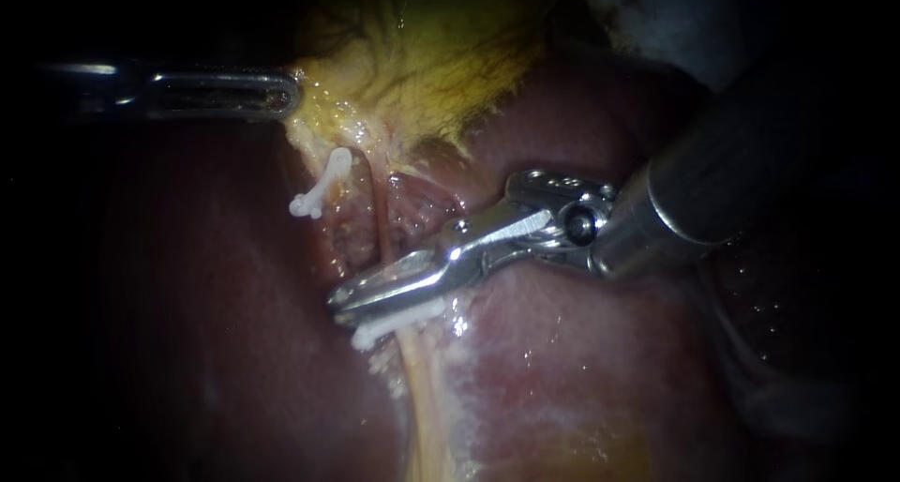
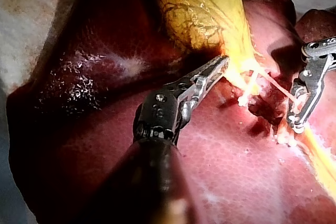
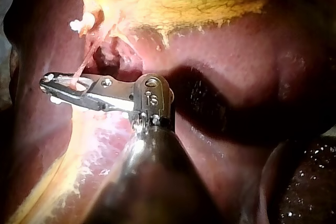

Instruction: Clipping second clip right tube

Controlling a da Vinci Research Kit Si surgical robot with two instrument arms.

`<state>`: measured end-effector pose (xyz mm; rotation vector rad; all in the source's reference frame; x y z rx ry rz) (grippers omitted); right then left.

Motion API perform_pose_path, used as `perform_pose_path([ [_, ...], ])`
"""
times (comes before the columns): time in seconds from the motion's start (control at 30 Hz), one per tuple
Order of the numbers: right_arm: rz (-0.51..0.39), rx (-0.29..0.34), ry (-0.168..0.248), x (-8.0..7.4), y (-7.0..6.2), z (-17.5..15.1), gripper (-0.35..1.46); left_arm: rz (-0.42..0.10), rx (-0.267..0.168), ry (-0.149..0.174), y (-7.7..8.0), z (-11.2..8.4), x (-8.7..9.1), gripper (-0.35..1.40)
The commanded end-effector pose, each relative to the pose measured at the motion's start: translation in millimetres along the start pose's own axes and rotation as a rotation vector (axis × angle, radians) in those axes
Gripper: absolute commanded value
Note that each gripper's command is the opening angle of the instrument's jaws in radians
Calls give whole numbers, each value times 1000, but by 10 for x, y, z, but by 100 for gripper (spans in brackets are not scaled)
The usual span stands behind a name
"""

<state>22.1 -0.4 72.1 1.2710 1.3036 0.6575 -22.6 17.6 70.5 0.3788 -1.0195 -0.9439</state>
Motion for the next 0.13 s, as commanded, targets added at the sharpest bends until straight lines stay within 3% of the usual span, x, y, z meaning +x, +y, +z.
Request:
perform_pose_path([
  [0.03, -1, 1, -1, 0, 0, 0, -35, 0, 0, 0, 0, 0, 0, -35],
  [0.13, -1, 17, -27, -1, 1, 0, -35, 0, 0, 0, 0, 0, 0, -35],
])
